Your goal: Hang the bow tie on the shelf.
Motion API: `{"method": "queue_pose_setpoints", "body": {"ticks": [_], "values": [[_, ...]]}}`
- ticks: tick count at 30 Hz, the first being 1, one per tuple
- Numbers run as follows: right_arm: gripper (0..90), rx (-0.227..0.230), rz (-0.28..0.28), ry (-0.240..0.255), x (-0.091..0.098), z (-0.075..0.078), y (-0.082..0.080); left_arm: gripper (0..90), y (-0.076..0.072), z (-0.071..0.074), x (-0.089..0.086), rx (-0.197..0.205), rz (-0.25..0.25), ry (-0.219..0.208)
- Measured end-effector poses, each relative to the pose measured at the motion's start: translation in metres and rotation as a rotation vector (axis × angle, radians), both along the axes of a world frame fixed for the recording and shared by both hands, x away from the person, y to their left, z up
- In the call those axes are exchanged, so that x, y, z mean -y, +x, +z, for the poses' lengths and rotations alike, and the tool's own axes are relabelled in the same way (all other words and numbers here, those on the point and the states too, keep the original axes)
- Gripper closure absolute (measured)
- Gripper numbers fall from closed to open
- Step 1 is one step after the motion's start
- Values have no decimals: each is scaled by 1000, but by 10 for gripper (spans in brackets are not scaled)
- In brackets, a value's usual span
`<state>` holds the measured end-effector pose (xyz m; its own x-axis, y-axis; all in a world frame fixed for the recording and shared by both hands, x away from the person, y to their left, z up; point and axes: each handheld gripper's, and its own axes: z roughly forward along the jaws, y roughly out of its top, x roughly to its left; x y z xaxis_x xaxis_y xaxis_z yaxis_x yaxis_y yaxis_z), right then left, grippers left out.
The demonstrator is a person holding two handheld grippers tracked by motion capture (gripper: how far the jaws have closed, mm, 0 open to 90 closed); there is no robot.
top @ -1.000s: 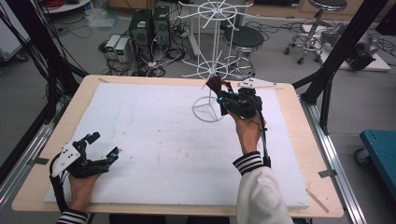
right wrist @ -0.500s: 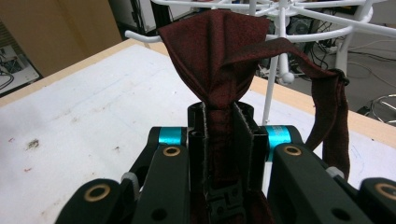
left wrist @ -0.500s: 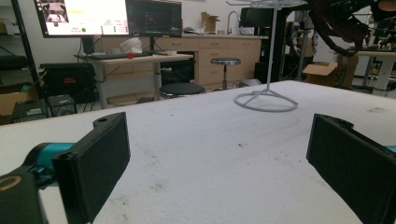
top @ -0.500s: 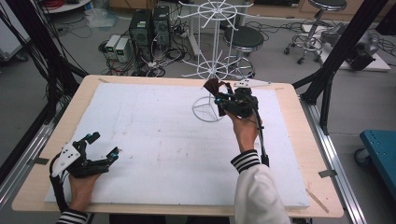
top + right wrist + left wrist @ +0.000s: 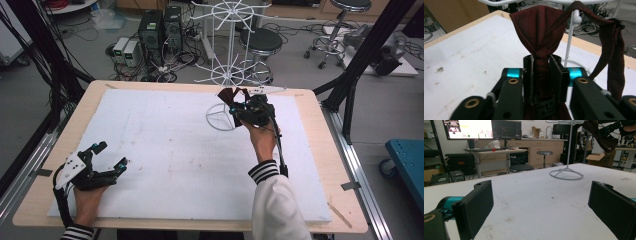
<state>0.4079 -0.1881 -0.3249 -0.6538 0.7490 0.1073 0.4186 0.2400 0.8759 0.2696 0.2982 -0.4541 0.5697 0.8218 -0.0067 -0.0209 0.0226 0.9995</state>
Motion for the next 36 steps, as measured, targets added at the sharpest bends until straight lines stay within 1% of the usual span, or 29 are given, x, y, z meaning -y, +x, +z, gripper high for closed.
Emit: {"method": "queue_pose_setpoints", "body": {"ticks": [1,2,3,4,5,6,7,8,9,11,13,15,16,17,18,19,22,23,24,25,27,28,29,30,31,32,35,36], "values": [[725,0,0,0,0,0,0,66,0,0,0,0,0,1],[608,10,8,8,0,-1,0,66,0,0,0,-1,0,0],[608,10,8,8,0,-1,0,65,0,0,0,-1,1,-1],[379,-4,12,20,-1,-2,1,65,0,0,0,-1,0,0],[379,-4,12,20,-1,-2,1,65,0,0,0,-1,0,0],[145,-18,-1,-12,-3,-4,1,66,0,0,0,-1,1,-1],[145,-18,-1,-12,-3,-4,1,66,0,0,0,-1,1,0],[25,-37,1,-46,-5,-6,-1,66,0,0,0,-1,1,0],[6,-27,-13,-55,-6,-8,-3,66,0,0,0,-1,1,-1],[6,-20,-19,-47,-5,-9,-5,66,0,0,0,-1,1,0],[6,-4,-11,-4,-2,-12,-10,65,0,0,0,-1,1,1],[6,-5,-25,31,1,-13,-15,66,0,0,0,0,2,0],[7,-2,-21,45,3,-14,-17,65,0,0,0,0,3,0],[7,-1,-18,48,5,-14,-20,66,0,0,0,-1,3,0],[7,14,-19,48,10,-15,-26,66,0,0,0,0,3,0],[7,14,-19,48,10,-15,-26,66,0,0,0,0,3,0],[7,55,-17,63,22,-18,-38,66,0,0,0,-1,3,1],[7,91,-14,77,32,-21,-49,66,0,0,0,0,4,1],[7,91,-14,77,32,-21,-49,66,0,0,0,0,3,0],[7,99,-16,85,37,-23,-55,66,0,0,0,0,3,1],[7,144,-21,96,47,-28,-67,65,0,0,1,0,2,2],[7,136,-23,82,51,-28,-73,66,0,0,1,0,2,2],[7,141,-27,65,55,-29,-77,66,0,0,0,0,2,1],[7,180,-37,87,59,-30,-85,66,0,0,0,1,3,2],[6,225,-34,106,64,-33,-91,65,0,0,0,0,2,1],[7,231,-24,110,68,-34,-96,66,0,0,1,0,2,2],[6,268,-23,98,79,-43,-109,65,0,0,0,0,4,2],[7,277,-27,103,86,-50,-116,66,0,0,0,0,4,2]]}}
